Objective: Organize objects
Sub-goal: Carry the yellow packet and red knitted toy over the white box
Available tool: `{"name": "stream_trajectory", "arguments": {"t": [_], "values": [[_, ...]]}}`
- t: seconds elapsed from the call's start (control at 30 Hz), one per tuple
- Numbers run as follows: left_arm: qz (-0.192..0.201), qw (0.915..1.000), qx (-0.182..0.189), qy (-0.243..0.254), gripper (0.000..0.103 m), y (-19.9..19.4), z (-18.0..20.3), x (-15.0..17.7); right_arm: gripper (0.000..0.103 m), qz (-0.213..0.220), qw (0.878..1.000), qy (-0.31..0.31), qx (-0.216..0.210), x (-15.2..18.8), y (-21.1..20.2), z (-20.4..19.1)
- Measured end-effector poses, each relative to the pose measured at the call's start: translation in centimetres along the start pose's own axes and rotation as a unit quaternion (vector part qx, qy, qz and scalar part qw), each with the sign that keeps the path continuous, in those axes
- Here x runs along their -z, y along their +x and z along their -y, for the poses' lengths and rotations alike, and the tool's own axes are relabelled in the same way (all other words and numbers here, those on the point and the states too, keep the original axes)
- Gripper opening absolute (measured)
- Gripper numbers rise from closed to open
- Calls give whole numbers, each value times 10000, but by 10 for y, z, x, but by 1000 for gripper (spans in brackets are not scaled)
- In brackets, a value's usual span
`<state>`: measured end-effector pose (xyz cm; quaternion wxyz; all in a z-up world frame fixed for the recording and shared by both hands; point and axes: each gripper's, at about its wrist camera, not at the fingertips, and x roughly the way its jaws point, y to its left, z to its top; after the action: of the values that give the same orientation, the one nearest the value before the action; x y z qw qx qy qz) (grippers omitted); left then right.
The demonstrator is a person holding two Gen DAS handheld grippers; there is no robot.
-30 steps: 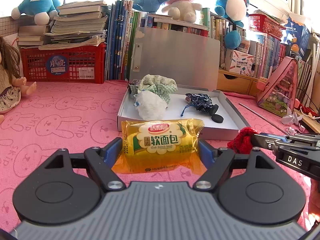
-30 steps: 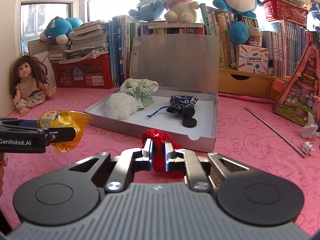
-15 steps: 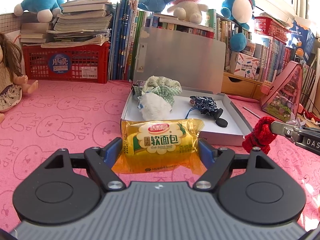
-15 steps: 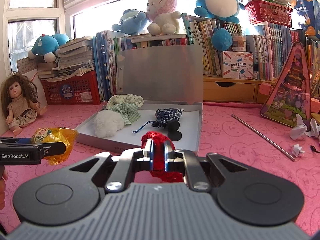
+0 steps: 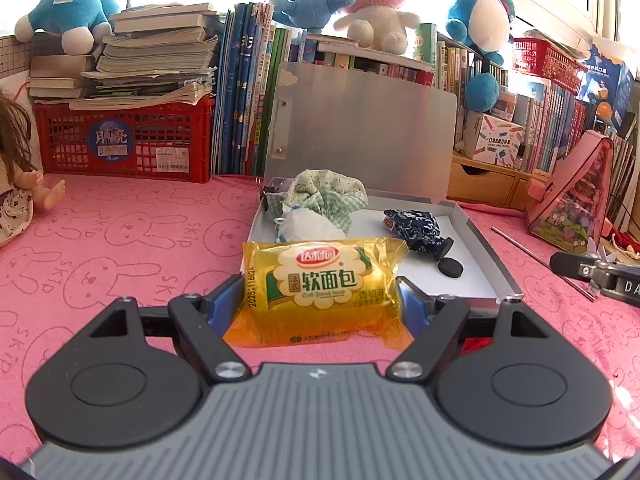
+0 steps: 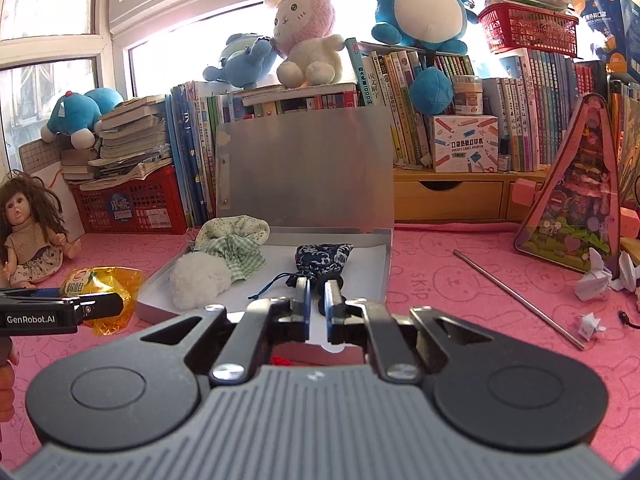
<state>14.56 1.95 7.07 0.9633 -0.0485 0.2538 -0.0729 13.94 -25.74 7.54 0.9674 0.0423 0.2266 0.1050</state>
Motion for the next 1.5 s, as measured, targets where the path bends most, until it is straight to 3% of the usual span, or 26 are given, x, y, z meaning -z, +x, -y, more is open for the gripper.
{"name": "stream_trajectory", "arguments": {"t": [0.03,0.1,0.17,0.27,0.4,0.77,0.87,0.9,1.0,1.5], "values": [[-43,10000,-5,5,83,1,0,3,49,-75,9999,38,-117,5,2,2],[-124,9999,20,-14,83,4,0,7,67,-350,9986,60,-384,18,9,3],[-189,9998,31,-36,83,6,0,13,70,-583,9968,-103,-543,30,15,-3],[-239,9997,33,-47,83,8,1,16,86,-742,9947,-379,-597,47,22,-18],[-279,9996,81,5,83,8,4,19,94,-903,9925,-475,-667,57,28,-28],[-373,9993,80,46,83,11,6,26,89,-1314,9810,-1075,-937,72,18,-45],[-365,9993,85,40,83,11,6,26,66,-1310,9800,-1282,-771,75,16,-51],[-361,9993,85,38,83,11,7,26,53,-1310,9800,-1313,-716,75,15,-52],[-325,9994,55,38,83,10,7,24,47,-1221,9828,-1219,-664,71,14,-50],[-89,9999,30,36,83,30,6,-14,46,-886,9926,-815,-174,11,37,-27]]}}
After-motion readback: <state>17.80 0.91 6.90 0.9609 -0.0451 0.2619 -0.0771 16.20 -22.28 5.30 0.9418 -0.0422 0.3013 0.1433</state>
